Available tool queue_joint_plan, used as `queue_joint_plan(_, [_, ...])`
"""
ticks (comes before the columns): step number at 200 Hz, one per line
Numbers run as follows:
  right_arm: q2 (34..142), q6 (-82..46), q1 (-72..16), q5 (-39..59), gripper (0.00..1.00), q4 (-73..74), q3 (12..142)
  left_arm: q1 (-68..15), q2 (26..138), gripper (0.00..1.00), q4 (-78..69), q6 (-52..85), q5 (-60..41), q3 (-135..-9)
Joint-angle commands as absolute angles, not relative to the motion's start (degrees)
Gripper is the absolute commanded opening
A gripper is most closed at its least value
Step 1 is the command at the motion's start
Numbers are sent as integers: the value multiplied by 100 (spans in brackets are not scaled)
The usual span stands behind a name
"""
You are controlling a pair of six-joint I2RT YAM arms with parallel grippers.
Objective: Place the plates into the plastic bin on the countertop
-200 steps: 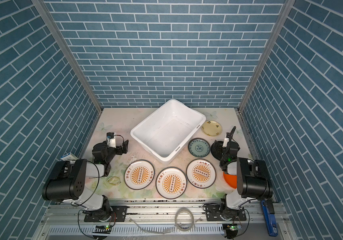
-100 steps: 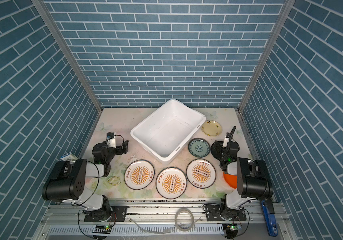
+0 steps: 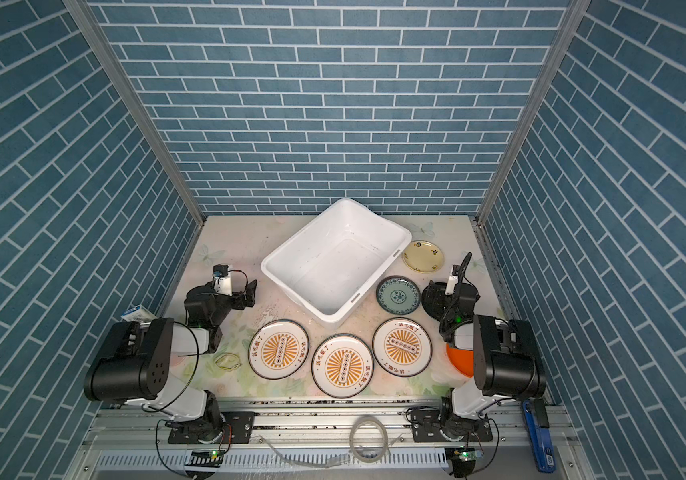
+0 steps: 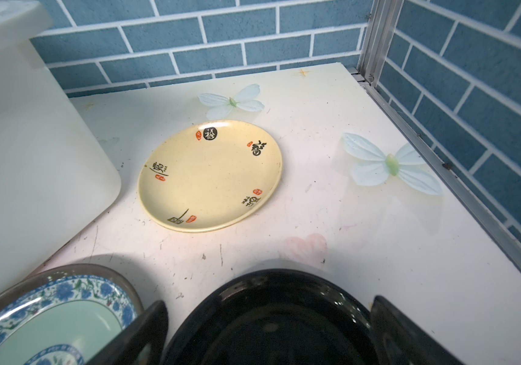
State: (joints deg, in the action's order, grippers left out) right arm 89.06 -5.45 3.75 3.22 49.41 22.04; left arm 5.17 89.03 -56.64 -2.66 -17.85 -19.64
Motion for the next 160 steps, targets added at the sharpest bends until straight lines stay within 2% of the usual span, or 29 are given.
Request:
queue_joint_plan(1, [8849,-308,361,246,99,4948,2270,395,8822,100,-5349,-436,-1708,-2072])
queue_joint_plan(49, [8693,-316,360,90,99,5034,2171,360,8454,100,-5389,-499,-1850,-1921])
queue_joint_plan(78, [8320,-394,352,-40,98,4968,2035,365,7528,100,-3841,-557,-1996,-2345])
queue_joint_plan(117, [8079,-498,353,-435,97,4903,1958,360,7091,100,-2075,-570,-2175,-3102])
queue_joint_plan(144, [7374,-629,352,-745,99,4254,2000,360,6977,99,-1238,-630,-2122,-3555])
queue_joint_plan(160, [6800,-708,352,-802,99,3251,2301,360,6930,99,-555,-715,-2211,-3944])
